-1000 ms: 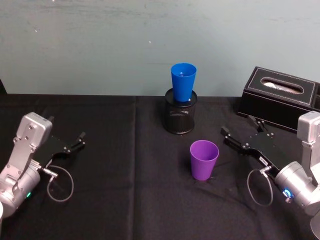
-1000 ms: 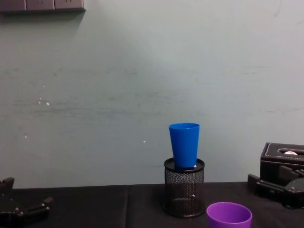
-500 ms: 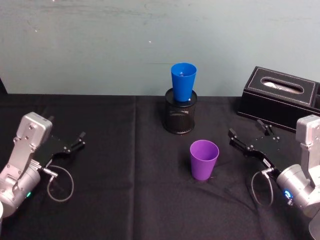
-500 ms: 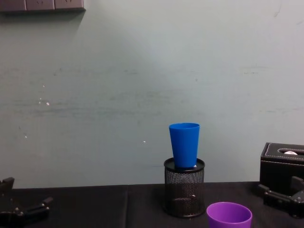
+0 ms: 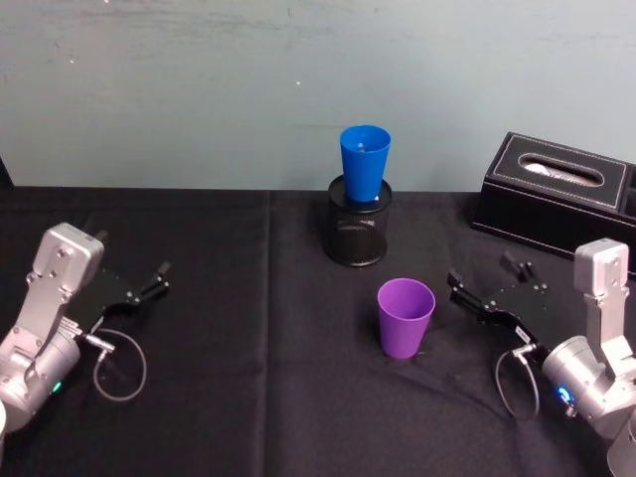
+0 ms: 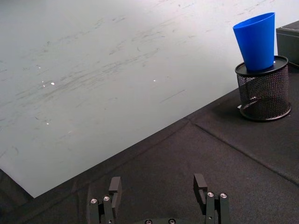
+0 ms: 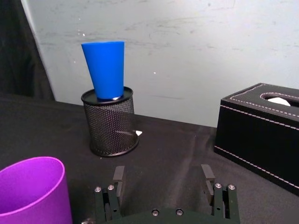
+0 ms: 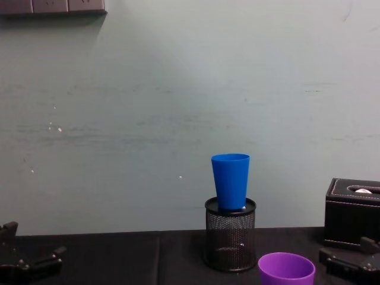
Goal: Pick up one cup with a gripper and tap it against the other cup.
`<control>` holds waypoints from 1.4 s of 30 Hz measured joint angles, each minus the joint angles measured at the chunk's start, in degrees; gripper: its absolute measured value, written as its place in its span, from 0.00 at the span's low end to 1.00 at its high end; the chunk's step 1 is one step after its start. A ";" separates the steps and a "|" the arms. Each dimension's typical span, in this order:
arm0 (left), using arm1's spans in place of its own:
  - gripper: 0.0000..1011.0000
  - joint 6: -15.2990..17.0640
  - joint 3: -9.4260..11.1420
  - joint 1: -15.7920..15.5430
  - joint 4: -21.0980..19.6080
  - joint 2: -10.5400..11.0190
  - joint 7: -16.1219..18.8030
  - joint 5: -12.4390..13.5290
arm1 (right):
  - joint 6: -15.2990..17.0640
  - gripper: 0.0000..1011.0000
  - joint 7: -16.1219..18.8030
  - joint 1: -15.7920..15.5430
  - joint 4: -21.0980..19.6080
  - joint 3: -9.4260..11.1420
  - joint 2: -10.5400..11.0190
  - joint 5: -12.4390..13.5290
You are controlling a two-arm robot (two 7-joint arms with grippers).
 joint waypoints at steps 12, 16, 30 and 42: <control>1.00 0.00 0.00 0.00 0.00 0.00 0.00 0.00 | 0.00 0.99 0.18 0.08 0.22 -0.06 -0.07 -0.12; 1.00 0.00 0.00 0.00 0.00 0.00 0.00 0.00 | 0.00 0.99 0.18 0.07 0.17 -0.06 -0.05 -0.11; 1.00 0.00 0.00 0.00 0.00 0.00 0.00 0.00 | -0.03 0.99 0.14 0.01 0.08 -0.06 0.00 -0.09; 1.00 0.00 0.00 0.00 0.00 0.00 0.00 0.00 | -0.03 0.99 0.11 0.01 0.02 -0.06 0.00 -0.04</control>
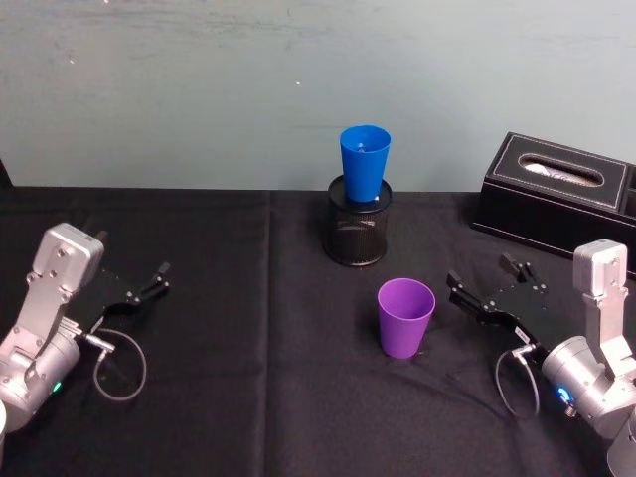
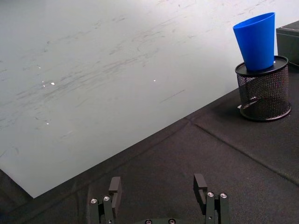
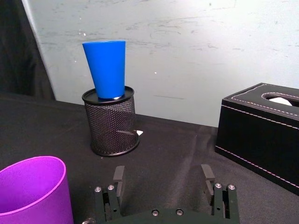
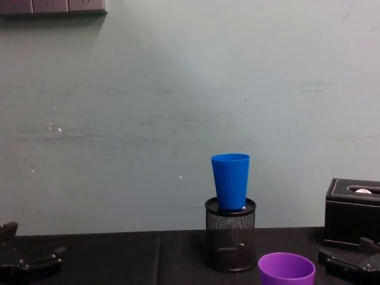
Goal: Pick up one cup with a gripper and tap it against the other cup.
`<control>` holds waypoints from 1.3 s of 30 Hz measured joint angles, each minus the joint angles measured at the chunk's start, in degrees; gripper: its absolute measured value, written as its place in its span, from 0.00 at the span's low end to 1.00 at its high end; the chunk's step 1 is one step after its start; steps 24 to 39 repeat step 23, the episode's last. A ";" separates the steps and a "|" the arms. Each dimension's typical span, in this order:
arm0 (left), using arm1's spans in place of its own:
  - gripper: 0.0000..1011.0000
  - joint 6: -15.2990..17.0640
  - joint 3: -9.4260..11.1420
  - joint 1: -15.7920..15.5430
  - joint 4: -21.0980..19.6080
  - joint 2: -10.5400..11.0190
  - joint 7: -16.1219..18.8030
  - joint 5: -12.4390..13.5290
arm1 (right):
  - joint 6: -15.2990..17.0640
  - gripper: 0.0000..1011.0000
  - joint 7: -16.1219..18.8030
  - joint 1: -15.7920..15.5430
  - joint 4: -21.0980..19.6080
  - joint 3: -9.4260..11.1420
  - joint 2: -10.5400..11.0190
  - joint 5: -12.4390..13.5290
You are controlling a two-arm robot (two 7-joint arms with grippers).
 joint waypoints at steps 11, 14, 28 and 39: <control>1.00 0.00 0.00 0.00 0.00 0.00 0.00 0.00 | 0.00 0.99 0.00 0.00 0.00 0.00 0.00 0.01; 1.00 0.00 0.00 0.00 0.00 0.00 0.00 0.00 | 0.00 0.99 0.01 0.00 0.00 0.00 0.00 0.01; 1.00 0.00 0.00 0.00 0.00 0.00 0.00 0.00 | 0.00 0.99 0.01 0.00 0.01 0.00 0.00 0.01; 1.00 0.00 0.00 0.00 0.00 0.00 0.00 0.00 | 0.00 0.99 0.01 0.00 0.01 0.00 0.00 0.01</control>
